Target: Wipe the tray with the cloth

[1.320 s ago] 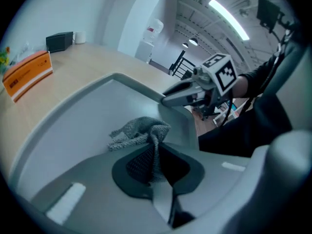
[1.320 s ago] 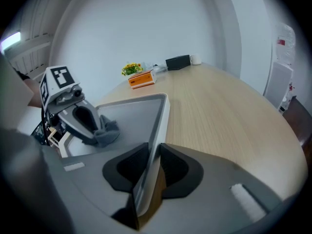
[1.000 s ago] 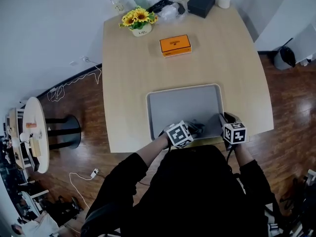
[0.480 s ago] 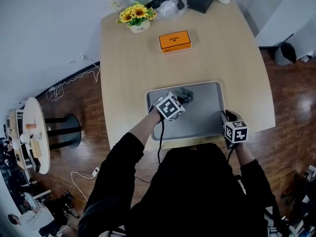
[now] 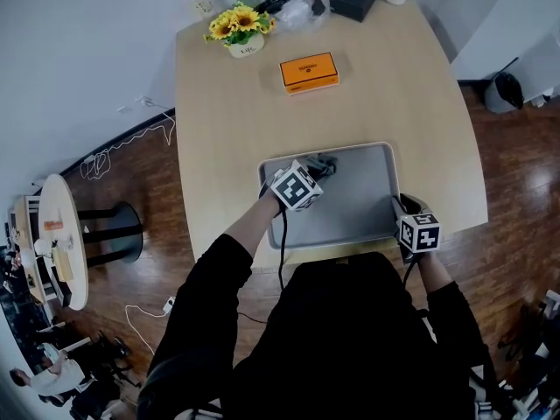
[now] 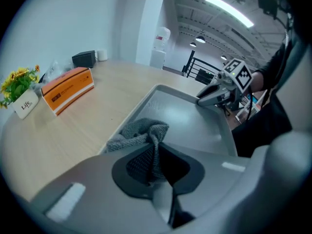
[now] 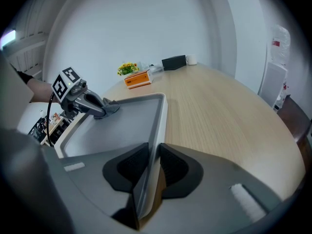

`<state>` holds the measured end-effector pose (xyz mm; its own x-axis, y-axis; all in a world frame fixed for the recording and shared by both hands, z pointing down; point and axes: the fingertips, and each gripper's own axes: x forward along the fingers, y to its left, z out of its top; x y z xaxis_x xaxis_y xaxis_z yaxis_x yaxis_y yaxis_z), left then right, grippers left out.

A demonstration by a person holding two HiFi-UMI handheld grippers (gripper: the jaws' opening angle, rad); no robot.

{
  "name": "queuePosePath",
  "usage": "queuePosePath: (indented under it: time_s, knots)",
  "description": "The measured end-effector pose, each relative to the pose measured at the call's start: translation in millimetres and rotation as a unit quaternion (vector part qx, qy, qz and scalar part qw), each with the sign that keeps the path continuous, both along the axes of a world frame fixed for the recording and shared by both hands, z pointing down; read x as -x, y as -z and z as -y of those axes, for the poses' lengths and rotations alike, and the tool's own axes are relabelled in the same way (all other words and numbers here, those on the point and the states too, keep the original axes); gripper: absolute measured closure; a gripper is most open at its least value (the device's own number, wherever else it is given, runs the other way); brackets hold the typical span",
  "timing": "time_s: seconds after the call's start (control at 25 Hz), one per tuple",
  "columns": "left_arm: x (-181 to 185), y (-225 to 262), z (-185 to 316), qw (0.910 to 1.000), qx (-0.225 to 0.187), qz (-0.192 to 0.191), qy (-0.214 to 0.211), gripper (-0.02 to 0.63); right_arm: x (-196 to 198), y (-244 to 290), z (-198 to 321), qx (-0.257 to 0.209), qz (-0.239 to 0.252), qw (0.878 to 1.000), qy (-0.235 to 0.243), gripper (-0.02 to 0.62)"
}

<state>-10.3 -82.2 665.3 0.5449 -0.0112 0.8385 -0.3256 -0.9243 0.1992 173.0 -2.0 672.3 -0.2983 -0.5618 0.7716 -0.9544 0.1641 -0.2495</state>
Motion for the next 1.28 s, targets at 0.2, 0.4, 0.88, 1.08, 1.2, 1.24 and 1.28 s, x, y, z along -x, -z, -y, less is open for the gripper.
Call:
queuePosePath:
  time_s: [0.2, 0.4, 0.88, 1.08, 1.2, 1.24, 1.28]
  knots:
    - [7, 0, -52, 0.9991, -0.004, -0.016, -0.039, 0.604, -3, 0, 3, 0.0, -0.003, 1.0, -0.002, 0.517]
    - [18, -2, -109, 0.9977, 0.009, -0.028, -0.061, 0.604, -3, -3, 1, 0.004, -0.011, 1.0, -0.005, 0.518]
    - [33, -7, -133, 0.9927, 0.014, -0.028, -0.116, 0.604, -1, -3, 2, 0.01, -0.024, 1.0, -0.008, 0.518]
    - [47, -6, -31, 0.9982, -0.015, -0.013, -0.056, 0.604, 0, -2, 2, 0.008, -0.025, 1.0, -0.01, 0.518]
    - [56, -6, 16, 0.9988, -0.036, 0.004, -0.032, 0.604, 1, -3, 1, 0.008, -0.023, 1.0, -0.012, 0.518]
    - [58, -6, 24, 0.9989, -0.038, 0.006, -0.027, 0.604, 1, -3, 0, 0.007, -0.022, 1.0, -0.013, 0.518]
    - [59, -5, 29, 0.9991, -0.037, 0.006, -0.021, 0.604, 1, -3, 0, 0.007, -0.022, 1.0, -0.014, 0.518]
